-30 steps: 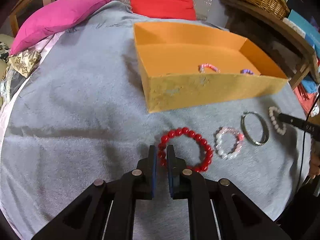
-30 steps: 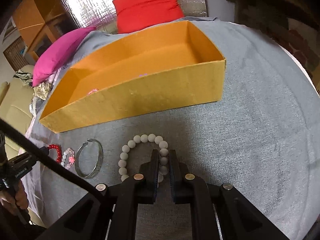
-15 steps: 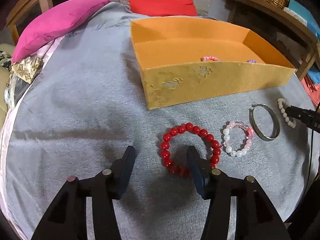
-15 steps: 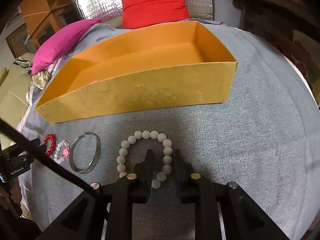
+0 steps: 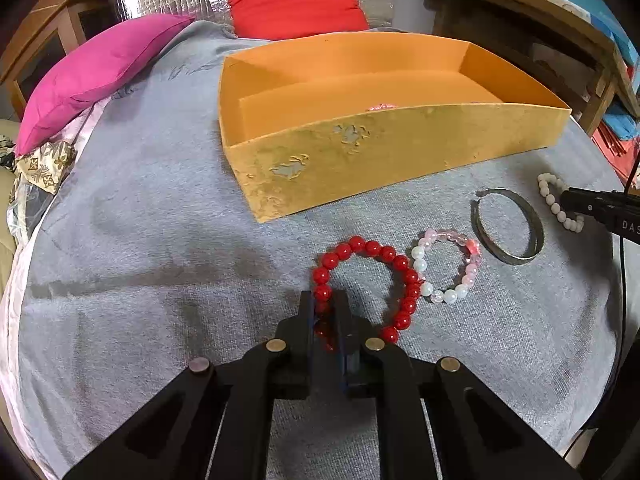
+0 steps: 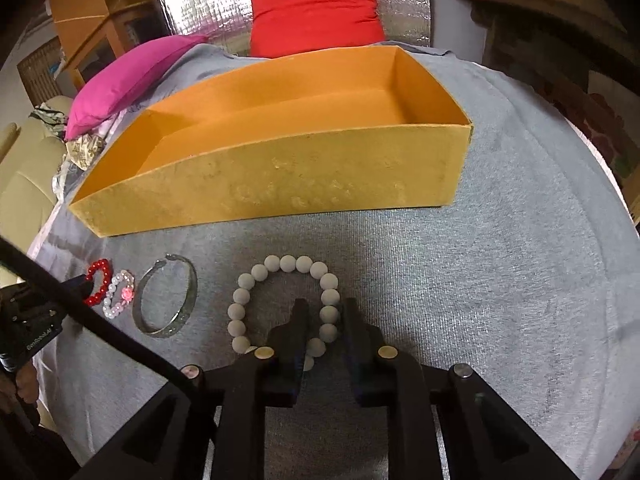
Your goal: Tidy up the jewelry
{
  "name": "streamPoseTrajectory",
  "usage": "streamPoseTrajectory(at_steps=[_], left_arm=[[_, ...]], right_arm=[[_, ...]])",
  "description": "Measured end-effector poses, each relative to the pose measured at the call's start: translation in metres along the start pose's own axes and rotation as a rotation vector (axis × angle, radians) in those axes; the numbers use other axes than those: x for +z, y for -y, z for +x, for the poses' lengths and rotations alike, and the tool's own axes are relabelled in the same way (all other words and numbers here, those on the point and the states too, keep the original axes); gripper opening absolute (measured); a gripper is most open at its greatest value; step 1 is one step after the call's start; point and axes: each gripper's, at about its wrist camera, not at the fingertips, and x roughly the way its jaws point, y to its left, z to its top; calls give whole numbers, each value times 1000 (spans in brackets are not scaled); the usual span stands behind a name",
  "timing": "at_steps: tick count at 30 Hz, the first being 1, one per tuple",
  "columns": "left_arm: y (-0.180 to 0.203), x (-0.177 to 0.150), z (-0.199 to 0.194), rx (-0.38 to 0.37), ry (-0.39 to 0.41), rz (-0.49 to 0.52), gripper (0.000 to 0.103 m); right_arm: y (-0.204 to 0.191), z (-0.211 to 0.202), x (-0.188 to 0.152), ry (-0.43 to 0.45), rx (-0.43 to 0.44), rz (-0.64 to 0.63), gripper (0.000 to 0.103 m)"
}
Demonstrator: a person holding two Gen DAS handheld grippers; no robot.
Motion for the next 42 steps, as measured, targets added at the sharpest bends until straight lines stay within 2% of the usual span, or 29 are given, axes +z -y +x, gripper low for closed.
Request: streamPoseTrajectory(at_steps=[11,16,21,29,36,42], left_arm=[[0,11,12,-15,13,-32,7],[4,12,7,-13,40,-38,9],[10,13,-16,-41,109,-28,9],[23,17,-55,-68,212,4,9],[30,20,-93,-144,310,0,9],[34,21,-95,-145,318,-1,9]], right_arm=[[-3,2,3,8,-24,-15,17],[-4,-2,2,28,-17,-10,10],[-1,-12,3,55,21,13,10],[-14,-41,5,177,95,-7,10],[-23,-63,8,263,144,2,10],[-25,-69,9,286,160,8,10]])
